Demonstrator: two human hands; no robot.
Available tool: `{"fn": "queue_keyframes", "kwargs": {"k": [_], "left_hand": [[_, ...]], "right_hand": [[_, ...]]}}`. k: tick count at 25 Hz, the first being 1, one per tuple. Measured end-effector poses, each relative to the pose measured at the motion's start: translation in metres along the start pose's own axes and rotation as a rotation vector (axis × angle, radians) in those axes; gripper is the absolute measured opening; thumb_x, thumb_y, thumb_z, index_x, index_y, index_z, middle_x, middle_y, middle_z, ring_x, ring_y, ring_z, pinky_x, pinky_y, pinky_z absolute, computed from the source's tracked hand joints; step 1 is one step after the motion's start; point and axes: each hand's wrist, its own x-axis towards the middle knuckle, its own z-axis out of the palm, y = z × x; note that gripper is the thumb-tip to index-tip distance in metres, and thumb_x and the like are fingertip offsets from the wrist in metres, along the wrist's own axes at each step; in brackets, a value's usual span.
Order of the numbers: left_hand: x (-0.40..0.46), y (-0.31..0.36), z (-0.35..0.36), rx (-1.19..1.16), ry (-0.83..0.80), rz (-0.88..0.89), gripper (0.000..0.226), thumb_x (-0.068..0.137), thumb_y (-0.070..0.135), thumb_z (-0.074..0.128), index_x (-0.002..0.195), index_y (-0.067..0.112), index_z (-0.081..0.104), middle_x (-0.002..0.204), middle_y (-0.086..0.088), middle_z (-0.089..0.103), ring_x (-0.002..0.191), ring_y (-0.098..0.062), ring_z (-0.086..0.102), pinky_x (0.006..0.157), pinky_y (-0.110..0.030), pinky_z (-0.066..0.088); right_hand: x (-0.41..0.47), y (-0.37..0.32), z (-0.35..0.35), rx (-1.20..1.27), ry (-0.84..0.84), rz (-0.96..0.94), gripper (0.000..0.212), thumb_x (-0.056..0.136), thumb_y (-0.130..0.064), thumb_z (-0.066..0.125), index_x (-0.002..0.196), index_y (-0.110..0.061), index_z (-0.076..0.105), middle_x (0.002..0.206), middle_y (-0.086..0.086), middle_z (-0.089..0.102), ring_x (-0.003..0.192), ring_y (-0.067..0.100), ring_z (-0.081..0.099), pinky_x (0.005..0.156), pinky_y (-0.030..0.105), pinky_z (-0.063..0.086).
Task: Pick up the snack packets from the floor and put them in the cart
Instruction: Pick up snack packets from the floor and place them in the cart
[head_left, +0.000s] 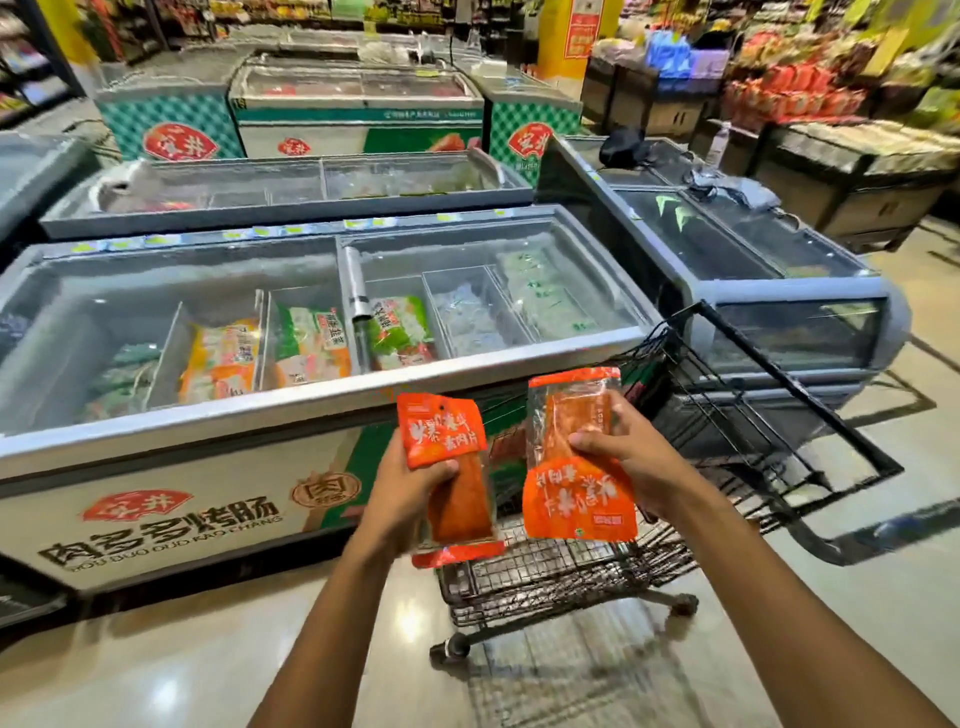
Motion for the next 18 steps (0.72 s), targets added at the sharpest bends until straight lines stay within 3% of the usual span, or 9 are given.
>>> {"fn": "queue_keyframes", "kwargs": {"k": [2,5,12,14,16,18], "left_hand": [[0.051,-0.026,0.023,0.004,0.024,-0.055,0.050,0.080,-0.009,0.071,0.121,0.017,0.056,0.116,-0.017,0.070,0.110,-0.037,0.067,0.096,-0.055,0.054],[0.115,-0.074,0.046,0.006,0.092,-0.140,0.047,0.081,-0.007,0.072,0.114,0.023,0.057,0.112,-0.013,0.071,0.106,-0.033,0.068,0.093,-0.051,0.056],[0.242,-0.264,0.079,-0.004,0.337,-0.379,0.037,0.081,-0.007,0.070,0.105,0.019,0.060,0.100,-0.010,0.073,0.090,-0.028,0.069,0.071,-0.037,0.055],[0.272,-0.318,0.077,-0.019,0.389,-0.461,0.036,0.077,-0.004,0.074,0.104,0.016,0.061,0.098,-0.013,0.073,0.086,-0.030,0.068,0.073,-0.043,0.057],[0.305,-0.372,0.071,0.022,0.430,-0.528,0.034,0.076,0.004,0.077,0.103,0.019,0.063,0.101,-0.011,0.075,0.092,-0.033,0.070,0.086,-0.053,0.057],[0.333,-0.415,0.061,0.059,0.468,-0.568,0.031,0.079,0.002,0.076,0.102,0.020,0.064,0.102,-0.012,0.076,0.095,-0.034,0.071,0.091,-0.056,0.055]], "right_hand": [[0.053,0.010,-0.022,-0.003,0.015,0.049,0.048,0.081,0.016,0.065,0.120,-0.008,0.052,0.106,0.022,0.070,0.085,0.032,0.070,0.071,0.044,0.062],[0.134,0.049,-0.050,-0.041,0.038,0.140,0.058,0.080,0.015,0.068,0.128,-0.013,0.052,0.114,0.028,0.068,0.085,0.034,0.072,0.070,0.047,0.062],[0.320,0.238,-0.110,-0.182,0.016,0.363,0.058,0.079,0.014,0.071,0.128,-0.011,0.054,0.103,0.019,0.074,0.085,0.030,0.073,0.075,0.045,0.060],[0.360,0.296,-0.123,-0.213,0.026,0.438,0.061,0.077,0.013,0.073,0.128,-0.016,0.053,0.107,0.020,0.073,0.089,0.036,0.073,0.079,0.052,0.060],[0.401,0.353,-0.133,-0.269,0.006,0.475,0.054,0.077,0.009,0.075,0.119,-0.020,0.057,0.109,0.020,0.072,0.094,0.040,0.072,0.083,0.059,0.059],[0.433,0.398,-0.135,-0.328,-0.021,0.483,0.050,0.077,0.006,0.077,0.112,-0.024,0.059,0.107,0.017,0.072,0.093,0.037,0.072,0.084,0.057,0.059]]}}
